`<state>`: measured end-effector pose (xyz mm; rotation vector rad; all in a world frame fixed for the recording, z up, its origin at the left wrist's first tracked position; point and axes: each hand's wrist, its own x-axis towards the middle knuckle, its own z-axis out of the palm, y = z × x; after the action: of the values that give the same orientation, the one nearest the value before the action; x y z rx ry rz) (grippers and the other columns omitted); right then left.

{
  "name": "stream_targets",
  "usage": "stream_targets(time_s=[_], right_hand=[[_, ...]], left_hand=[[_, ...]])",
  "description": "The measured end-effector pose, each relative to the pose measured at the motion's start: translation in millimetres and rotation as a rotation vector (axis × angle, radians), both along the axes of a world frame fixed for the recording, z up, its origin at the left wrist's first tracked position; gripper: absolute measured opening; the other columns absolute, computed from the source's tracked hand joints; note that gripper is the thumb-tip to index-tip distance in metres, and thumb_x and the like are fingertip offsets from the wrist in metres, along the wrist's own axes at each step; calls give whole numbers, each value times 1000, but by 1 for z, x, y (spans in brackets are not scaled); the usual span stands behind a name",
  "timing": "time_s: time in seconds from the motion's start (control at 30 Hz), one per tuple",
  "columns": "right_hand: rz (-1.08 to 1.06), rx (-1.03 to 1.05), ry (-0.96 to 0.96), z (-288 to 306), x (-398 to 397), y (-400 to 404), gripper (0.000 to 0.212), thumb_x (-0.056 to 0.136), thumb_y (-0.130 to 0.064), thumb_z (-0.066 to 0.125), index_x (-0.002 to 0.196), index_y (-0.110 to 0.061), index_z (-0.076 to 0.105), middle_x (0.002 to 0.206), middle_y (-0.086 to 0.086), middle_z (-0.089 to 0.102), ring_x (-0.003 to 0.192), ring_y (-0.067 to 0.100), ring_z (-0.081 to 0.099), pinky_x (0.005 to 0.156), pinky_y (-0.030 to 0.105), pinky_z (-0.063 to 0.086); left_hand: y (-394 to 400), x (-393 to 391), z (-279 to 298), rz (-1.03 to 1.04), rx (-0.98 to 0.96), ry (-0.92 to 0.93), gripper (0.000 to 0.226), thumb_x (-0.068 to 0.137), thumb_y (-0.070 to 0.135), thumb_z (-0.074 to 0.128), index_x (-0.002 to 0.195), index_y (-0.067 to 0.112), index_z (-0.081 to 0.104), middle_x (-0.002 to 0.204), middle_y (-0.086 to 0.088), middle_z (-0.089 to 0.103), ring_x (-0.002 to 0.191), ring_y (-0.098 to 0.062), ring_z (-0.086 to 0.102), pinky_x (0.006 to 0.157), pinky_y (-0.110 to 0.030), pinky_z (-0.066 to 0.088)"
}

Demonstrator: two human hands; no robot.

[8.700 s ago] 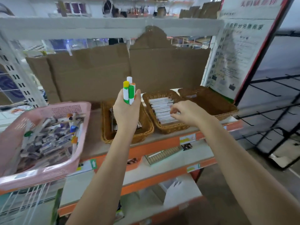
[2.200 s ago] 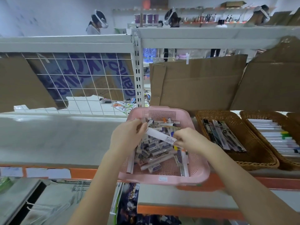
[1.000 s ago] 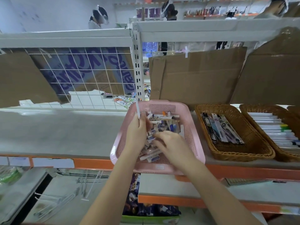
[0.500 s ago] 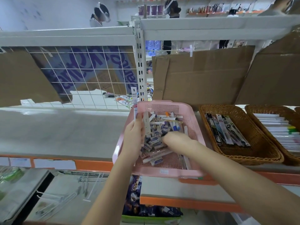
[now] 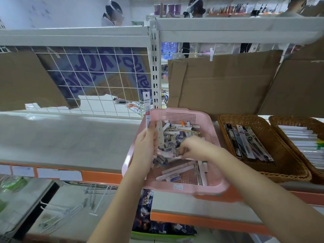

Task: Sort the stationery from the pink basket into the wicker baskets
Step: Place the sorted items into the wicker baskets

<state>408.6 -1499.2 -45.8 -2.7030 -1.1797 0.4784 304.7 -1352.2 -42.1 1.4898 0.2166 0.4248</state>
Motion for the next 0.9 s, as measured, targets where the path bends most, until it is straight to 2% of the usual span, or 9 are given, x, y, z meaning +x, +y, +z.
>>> stream_targets(time_s=[0.13, 0.27, 0.37, 0.43, 0.5, 0.57, 0.67, 0.8, 0.9], right_hand=[[-203, 357, 64, 10, 0, -12, 10, 84, -22, 71, 93, -17, 72, 82, -12, 65, 70, -3, 57, 59, 11, 43], [-335, 824, 262, 23, -22, -8, 9, 81, -19, 74, 79, -26, 68, 79, -13, 69, 69, -4, 63, 58, 8, 47], [-323, 1024, 302, 29, -46, 5, 17, 79, -14, 75, 74, -29, 68, 69, -17, 69, 64, -4, 63, 64, 12, 51], [-307, 1069, 242, 29, -59, 14, 22, 80, -10, 73, 70, -28, 66, 63, -14, 67, 61, -1, 62, 68, 21, 54], [-306, 1066, 161, 26, -69, 23, 15, 81, -8, 70, 74, -21, 69, 67, -8, 68, 65, 6, 65, 72, 28, 55], [-296, 1067, 30, 23, -75, 29, 11, 81, -5, 66, 82, -15, 72, 73, -6, 68, 70, 6, 65, 70, 22, 53], [-293, 1049, -90, 24, -77, 35, 13, 80, -2, 64, 86, -10, 73, 77, -1, 70, 72, 7, 64, 66, 14, 49], [-254, 1042, 116, 28, -75, 30, 23, 79, 1, 66, 98, -11, 74, 80, -11, 69, 77, -2, 64, 76, 7, 48], [-263, 1027, 165, 28, -64, 15, 22, 82, -3, 68, 99, -16, 73, 83, -19, 68, 79, -10, 63, 73, 3, 46]], left_hand=[[-4, -1, 1, -2, 28, -50, 58, 94, 56, 35, 43, 33, 48, 41, 15, 36, 36, 0, 32, 40, -14, 27], [-11, -2, 5, -27, 31, -57, 53, 81, 66, 39, 48, 29, 59, 39, 15, 40, 35, 3, 39, 39, -10, 30], [-14, 0, 5, -20, 81, -74, 50, 80, 67, 40, 77, 20, 57, 51, -2, 39, 42, 5, 48, 44, -9, 36], [-14, 1, 2, -33, 85, -85, 57, 80, 72, 44, 87, 21, 70, 65, -2, 60, 67, -3, 65, 64, -20, 51], [-14, 1, 1, -46, 69, -104, 55, 79, 72, 49, 95, 25, 71, 92, -4, 71, 91, -16, 68, 81, -30, 54], [-16, 2, 1, -41, 95, -100, 53, 79, 69, 52, 98, 22, 68, 97, -4, 71, 95, -16, 67, 83, -30, 53], [-18, 6, 1, -45, 70, -88, 45, 85, 59, 52, 99, 20, 69, 99, -8, 71, 100, -21, 66, 89, -39, 51], [-14, 5, 1, -12, 58, -104, 40, 86, 63, 43, 80, 37, 72, 82, 8, 72, 83, -6, 68, 71, -19, 51], [-6, 3, -1, 67, 105, -29, 54, 80, 70, 37, 62, 29, 68, 62, 9, 67, 60, -2, 63, 56, -15, 47]])
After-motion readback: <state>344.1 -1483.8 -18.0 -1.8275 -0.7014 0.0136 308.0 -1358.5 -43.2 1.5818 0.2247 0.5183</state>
